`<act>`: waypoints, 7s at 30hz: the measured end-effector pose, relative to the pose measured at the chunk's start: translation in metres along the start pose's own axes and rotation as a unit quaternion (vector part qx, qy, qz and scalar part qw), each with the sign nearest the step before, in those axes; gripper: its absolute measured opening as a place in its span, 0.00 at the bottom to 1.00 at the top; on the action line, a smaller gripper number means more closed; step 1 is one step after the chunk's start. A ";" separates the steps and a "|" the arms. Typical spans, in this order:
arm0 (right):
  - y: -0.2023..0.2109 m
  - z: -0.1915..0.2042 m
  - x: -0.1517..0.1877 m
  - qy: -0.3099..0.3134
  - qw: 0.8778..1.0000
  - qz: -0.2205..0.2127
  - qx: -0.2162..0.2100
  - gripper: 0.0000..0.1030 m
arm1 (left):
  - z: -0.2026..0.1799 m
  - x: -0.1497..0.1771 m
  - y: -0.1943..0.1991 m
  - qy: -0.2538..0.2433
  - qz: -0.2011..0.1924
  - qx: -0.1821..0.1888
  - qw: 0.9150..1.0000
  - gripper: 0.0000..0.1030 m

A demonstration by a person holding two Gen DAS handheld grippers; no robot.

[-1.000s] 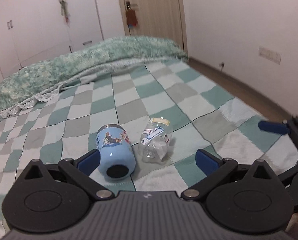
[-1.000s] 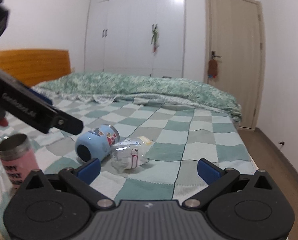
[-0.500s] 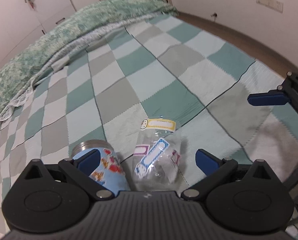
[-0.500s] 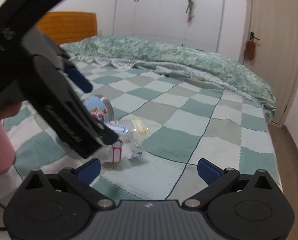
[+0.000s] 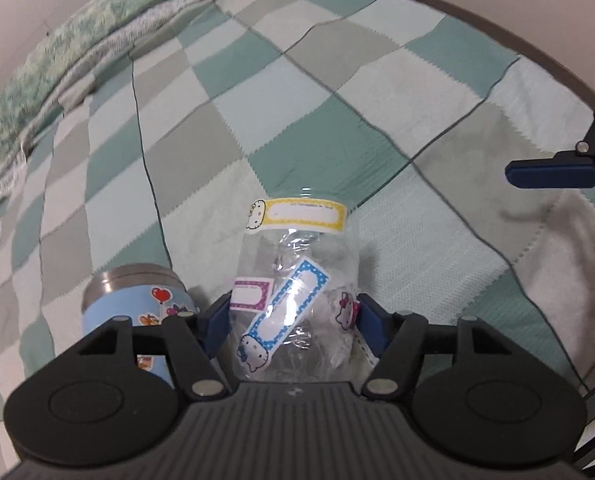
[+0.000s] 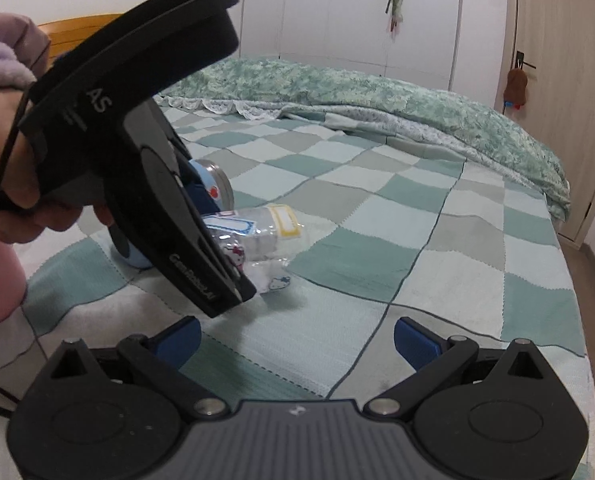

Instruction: Flip cup upright

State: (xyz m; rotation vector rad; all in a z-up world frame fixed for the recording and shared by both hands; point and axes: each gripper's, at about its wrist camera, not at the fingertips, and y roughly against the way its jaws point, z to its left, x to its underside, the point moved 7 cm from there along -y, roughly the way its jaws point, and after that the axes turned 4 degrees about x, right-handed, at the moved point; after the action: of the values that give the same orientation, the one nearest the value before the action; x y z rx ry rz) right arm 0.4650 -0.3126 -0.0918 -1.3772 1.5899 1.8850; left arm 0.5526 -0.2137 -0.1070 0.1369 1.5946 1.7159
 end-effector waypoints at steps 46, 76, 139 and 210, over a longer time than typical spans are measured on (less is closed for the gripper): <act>0.185 0.110 0.103 0.007 0.998 0.065 0.006 1.00 | -0.141 0.163 0.103 -0.017 -0.007 0.016 1.000 0.67; 0.216 0.185 0.071 -0.008 0.992 0.100 0.070 1.00 | -0.048 0.261 0.200 0.095 -0.168 0.016 0.981 1.00; 0.093 0.196 0.048 0.103 0.953 0.285 0.030 0.70 | -0.024 0.284 0.147 0.098 -0.157 0.088 0.979 1.00; 0.141 0.156 0.016 -0.123 0.979 -0.078 0.141 0.60 | -0.028 0.283 0.171 0.126 -0.177 0.057 0.974 1.00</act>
State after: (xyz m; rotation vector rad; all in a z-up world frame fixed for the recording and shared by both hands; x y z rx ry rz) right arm 0.2809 -0.2270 -0.0351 -1.0702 1.5088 1.5969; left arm 0.2632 -0.0549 -0.0778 -0.3044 1.7772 1.4047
